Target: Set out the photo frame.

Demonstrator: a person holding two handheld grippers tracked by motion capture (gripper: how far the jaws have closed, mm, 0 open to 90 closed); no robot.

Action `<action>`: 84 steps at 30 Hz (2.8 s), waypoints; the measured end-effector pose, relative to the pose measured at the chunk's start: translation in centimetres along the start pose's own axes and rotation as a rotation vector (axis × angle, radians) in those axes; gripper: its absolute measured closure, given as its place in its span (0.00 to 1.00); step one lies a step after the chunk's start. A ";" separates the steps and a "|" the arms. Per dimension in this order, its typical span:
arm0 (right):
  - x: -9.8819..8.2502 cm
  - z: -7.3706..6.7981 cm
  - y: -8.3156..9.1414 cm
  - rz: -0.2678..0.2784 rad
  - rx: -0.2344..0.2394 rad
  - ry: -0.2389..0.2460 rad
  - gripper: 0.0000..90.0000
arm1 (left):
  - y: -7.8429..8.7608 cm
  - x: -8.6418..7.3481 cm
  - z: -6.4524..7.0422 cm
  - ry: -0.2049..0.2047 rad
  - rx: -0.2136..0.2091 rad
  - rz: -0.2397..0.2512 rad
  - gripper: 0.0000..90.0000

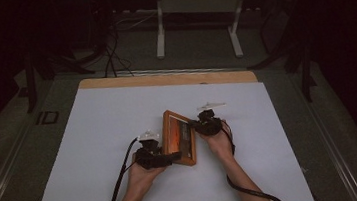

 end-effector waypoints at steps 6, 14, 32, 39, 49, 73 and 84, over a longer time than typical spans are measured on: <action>0.0 0.1 0.0 0.003 0.007 0.003 1.00 | 0.1 0.0 -0.1 0.026 -0.018 -0.007 0.51; 0.0 0.5 0.5 0.015 0.009 -0.006 1.00 | 0.1 0.4 -0.4 0.051 -0.036 -0.013 0.56; 0.9 1.7 3.9 0.080 0.012 -0.001 0.90 | 0.9 2.7 -0.6 -0.006 0.011 0.007 0.71; 1.4 1.8 5.8 0.120 0.025 0.017 0.87 | 1.3 3.4 -0.4 -0.078 0.023 0.013 0.75; 1.1 1.8 7.5 0.099 0.030 0.100 0.74 | 2.8 3.8 -1.0 -0.213 0.015 0.018 0.76; 3.4 -2.8 8.2 0.132 0.200 0.266 0.50 | 5.0 2.9 -3.4 -0.380 0.007 0.102 0.75; 4.5 -4.6 7.2 0.125 0.257 0.318 0.33 | 4.7 2.1 -2.9 -0.374 -0.007 0.096 0.69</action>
Point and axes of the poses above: each handheld gripper's, and its own axes: y roughly backward along the jaws, x roughly out of its top, z roughly to its right, the point moved 10 cm from there along -y, roughly forward along the jaws, and after that the axes turned 6 degrees about -y, right-handed, at the moved point
